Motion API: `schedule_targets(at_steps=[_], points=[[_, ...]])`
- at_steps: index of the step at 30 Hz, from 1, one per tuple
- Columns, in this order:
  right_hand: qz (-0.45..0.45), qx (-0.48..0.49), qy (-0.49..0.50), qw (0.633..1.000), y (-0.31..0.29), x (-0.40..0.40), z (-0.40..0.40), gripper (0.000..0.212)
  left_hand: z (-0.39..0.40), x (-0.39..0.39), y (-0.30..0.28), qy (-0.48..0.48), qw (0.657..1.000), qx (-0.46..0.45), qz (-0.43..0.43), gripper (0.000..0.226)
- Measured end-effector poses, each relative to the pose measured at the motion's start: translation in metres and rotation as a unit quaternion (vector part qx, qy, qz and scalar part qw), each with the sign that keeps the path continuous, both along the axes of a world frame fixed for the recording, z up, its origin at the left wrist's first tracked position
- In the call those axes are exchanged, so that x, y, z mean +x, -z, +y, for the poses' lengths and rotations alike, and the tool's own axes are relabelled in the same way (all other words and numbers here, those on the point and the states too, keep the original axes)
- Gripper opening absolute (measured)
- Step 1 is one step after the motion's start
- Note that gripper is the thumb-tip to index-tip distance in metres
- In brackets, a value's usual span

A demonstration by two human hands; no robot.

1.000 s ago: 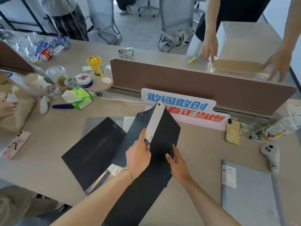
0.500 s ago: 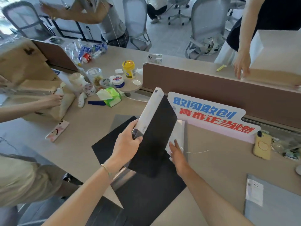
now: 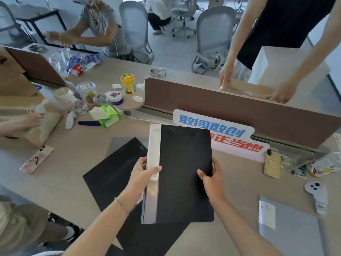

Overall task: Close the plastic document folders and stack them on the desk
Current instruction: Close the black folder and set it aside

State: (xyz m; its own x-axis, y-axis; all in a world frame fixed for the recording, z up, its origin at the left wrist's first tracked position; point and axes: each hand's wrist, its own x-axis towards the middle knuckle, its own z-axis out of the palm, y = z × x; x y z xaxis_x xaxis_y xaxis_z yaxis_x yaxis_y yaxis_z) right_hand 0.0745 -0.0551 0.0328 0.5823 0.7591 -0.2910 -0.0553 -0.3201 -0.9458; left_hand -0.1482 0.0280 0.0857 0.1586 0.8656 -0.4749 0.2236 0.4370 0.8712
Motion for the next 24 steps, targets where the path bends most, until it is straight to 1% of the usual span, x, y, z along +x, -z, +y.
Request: schedule_targets(at_steps=[3, 7, 10, 14, 16, 18, 21, 24], points=[[-0.074, -0.016, 0.012, 0.997, -0.003, 0.030, -0.025, 0.061, -0.009, 0.042, 0.014, 0.034, 0.999, -0.018, 0.034, 0.050], [-0.110, -0.054, 0.064, 0.990, -0.005, 0.072, -0.070, 0.065, -0.035, 0.100, 0.029, 0.113, 0.992, -0.011, 0.057, 0.057], [-0.130, -0.101, 0.111, 0.980, -0.002, 0.104, -0.112, 0.066, -0.059, 0.139, 0.043, 0.165, 0.984, -0.030, 0.052, 0.052], [-0.140, -0.163, 0.178, 0.960, 0.006, 0.141, -0.171, 0.049, -0.099, 0.187, 0.066, 0.232, 0.970, -0.052, 0.056, 0.042], [-0.135, -0.187, 0.195, 0.953, 0.018, 0.156, -0.200, 0.046, -0.120, 0.208, 0.079, 0.261, 0.961, -0.062, 0.067, 0.039], [-0.131, -0.209, 0.204, 0.947, 0.035, 0.171, -0.230, 0.049, -0.141, 0.227, 0.089, 0.277, 0.955, -0.069, 0.076, 0.033], [-0.119, -0.232, 0.229, 0.938, 0.043, 0.182, -0.262, 0.055, -0.169, 0.247, 0.106, 0.307, 0.944, -0.050, 0.114, 0.018], [-0.117, -0.263, 0.251, 0.924, 0.056, 0.193, -0.290, 0.068, -0.195, 0.265, 0.123, 0.321, 0.932, -0.020, 0.170, 0.015]])
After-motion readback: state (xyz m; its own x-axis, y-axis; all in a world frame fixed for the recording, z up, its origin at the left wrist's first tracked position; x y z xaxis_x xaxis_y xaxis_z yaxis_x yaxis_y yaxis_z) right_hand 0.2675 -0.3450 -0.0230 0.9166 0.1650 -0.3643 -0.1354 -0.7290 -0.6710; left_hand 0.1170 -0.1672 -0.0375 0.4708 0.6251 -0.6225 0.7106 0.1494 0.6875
